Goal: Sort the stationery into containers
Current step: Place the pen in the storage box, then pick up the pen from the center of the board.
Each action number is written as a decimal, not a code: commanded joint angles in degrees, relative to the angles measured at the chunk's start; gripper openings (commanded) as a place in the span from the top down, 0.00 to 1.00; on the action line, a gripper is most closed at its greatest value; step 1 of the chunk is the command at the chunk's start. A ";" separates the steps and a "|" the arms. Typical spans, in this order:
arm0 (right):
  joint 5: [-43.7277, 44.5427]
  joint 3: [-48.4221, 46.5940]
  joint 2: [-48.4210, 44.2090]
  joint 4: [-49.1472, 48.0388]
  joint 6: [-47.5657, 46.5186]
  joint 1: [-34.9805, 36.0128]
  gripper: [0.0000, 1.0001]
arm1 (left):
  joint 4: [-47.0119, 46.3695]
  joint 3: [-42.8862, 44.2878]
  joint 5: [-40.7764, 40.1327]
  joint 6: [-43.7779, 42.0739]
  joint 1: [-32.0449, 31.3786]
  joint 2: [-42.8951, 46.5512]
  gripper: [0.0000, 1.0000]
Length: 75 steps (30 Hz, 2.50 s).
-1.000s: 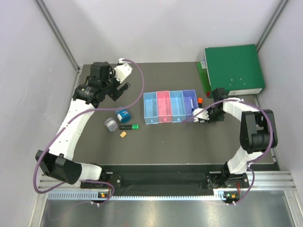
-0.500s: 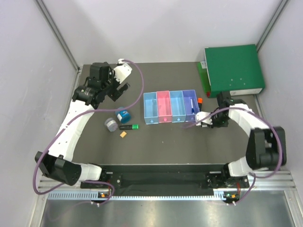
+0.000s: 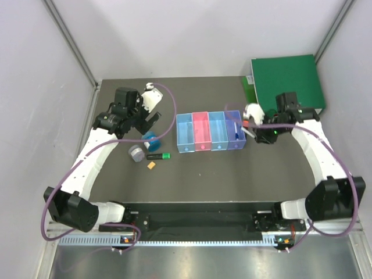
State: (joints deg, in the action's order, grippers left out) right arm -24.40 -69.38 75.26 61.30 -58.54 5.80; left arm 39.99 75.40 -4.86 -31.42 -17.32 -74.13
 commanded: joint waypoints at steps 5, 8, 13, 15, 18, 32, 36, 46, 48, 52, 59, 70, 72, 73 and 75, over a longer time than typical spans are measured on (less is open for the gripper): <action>-18.48 -9.62 13.84 -20.59 41.56 0.70 1.00 | -1.41 -0.07 1.17 -0.40 -0.26 1.80 0.01; -22.26 -9.54 18.85 -26.13 51.83 0.88 1.00 | -1.05 0.63 1.00 -0.48 -0.26 1.18 0.01; -24.29 -7.35 24.13 -33.86 59.93 0.88 1.00 | -0.96 2.03 0.47 -1.45 -0.26 -0.31 0.01; -24.11 -6.56 24.66 -36.59 61.79 0.88 1.00 | -1.05 2.39 0.64 -1.45 -0.26 -1.10 0.01; -23.15 -4.54 24.41 -39.31 63.38 0.79 1.00 | -1.23 2.39 1.26 -1.36 -0.26 -1.81 0.01; -15.94 0.83 21.33 -39.50 60.92 -0.35 1.00 | -3.25 0.37 2.93 -0.75 -0.26 -1.99 0.01; -14.27 0.48 21.24 -38.54 60.04 -0.35 0.89 | -3.34 -0.95 3.46 -0.84 -0.26 -1.02 0.01; -11.90 -0.84 18.96 -35.46 58.98 -0.35 0.58 | -3.51 -6.31 4.60 -2.07 -0.26 1.62 0.01; -11.81 -1.28 18.52 -34.85 57.33 -0.35 0.56 | -3.60 -7.45 6.53 -1.98 -0.26 1.97 0.01; -11.90 -5.13 17.46 -30.46 53.90 -0.35 0.55 | -3.60 -9.30 8.64 -2.86 -0.43 3.28 0.01; -6.72 -10.42 14.47 -23.87 46.86 -1.14 0.54 | -7.55 -16.33 5.49 -5.42 -0.61 4.43 0.01; -1.00 -7.35 13.68 -20.96 40.71 -5.36 0.35 | -6.15 -13.17 -0.23 6.19 0.71 -2.16 0.01; -0.65 -6.82 15.34 -20.34 40.53 -5.36 0.35 | -6.50 -13.34 -0.23 5.93 0.71 -1.90 0.01; -0.47 -6.73 16.05 -20.25 40.61 -5.36 0.36 | -6.50 -13.34 -0.23 5.76 0.71 -1.81 0.01; -0.21 -5.77 17.54 -20.78 41.40 -5.45 0.39 | -6.24 -12.99 -0.15 5.67 0.71 -1.29 0.01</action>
State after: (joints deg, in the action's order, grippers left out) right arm -25.65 -76.53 90.78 40.16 -16.27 0.32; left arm 35.55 59.99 -4.36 -27.05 -16.91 -76.66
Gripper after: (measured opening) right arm 0.633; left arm 0.987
